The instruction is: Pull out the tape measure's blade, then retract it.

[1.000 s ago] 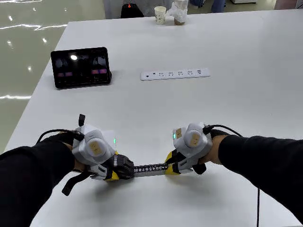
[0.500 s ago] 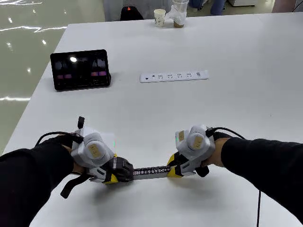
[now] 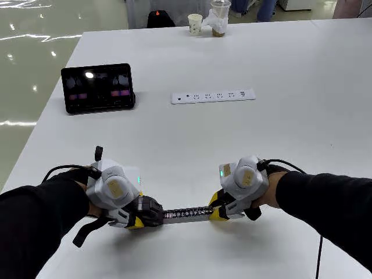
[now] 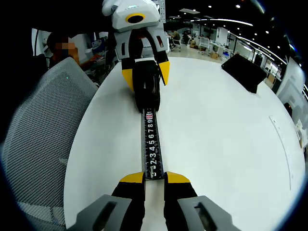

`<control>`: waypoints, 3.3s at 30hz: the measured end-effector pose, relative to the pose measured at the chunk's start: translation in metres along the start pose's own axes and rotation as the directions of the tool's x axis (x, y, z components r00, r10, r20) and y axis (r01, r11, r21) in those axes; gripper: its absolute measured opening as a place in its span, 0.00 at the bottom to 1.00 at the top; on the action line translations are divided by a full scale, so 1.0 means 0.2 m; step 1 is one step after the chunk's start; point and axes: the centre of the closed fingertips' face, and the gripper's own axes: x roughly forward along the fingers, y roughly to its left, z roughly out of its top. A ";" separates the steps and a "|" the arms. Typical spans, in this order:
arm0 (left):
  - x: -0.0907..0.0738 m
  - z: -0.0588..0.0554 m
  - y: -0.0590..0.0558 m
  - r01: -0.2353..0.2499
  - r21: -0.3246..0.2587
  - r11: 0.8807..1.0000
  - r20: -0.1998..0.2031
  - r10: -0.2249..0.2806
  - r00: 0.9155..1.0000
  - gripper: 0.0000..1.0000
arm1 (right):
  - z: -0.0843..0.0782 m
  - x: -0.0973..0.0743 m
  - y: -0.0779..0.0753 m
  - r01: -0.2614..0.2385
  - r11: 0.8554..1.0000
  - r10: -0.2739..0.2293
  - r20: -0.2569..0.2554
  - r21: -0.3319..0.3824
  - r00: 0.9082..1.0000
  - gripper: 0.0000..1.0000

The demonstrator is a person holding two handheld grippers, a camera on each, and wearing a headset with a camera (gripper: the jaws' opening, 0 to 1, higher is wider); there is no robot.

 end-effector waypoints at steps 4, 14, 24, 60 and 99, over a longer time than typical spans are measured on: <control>0.00 0.00 0.00 0.000 0.000 1.000 0.000 0.000 1.000 0.31 | -0.01 -0.01 0.00 -0.001 1.000 0.001 -0.002 0.000 1.000 0.11; 0.00 0.00 0.00 0.002 0.000 1.000 0.001 -0.002 1.000 0.31 | -0.04 -0.03 0.00 0.003 1.000 -0.003 -0.007 0.001 1.000 0.11; 0.01 0.00 0.00 0.003 0.000 1.000 -0.001 -0.003 1.000 0.31 | -0.07 -0.04 -0.01 0.006 1.000 -0.005 -0.012 0.003 1.000 0.11; 0.01 0.00 -0.01 0.002 -0.004 1.000 0.001 -0.002 1.000 0.31 | -0.15 -0.11 0.00 0.019 1.000 -0.019 -0.019 0.005 1.000 0.11; 0.02 0.01 -0.01 -0.001 -0.001 1.000 0.003 0.001 1.000 0.31 | -0.28 -0.20 -0.01 0.029 0.999 -0.027 -0.042 0.031 0.999 0.11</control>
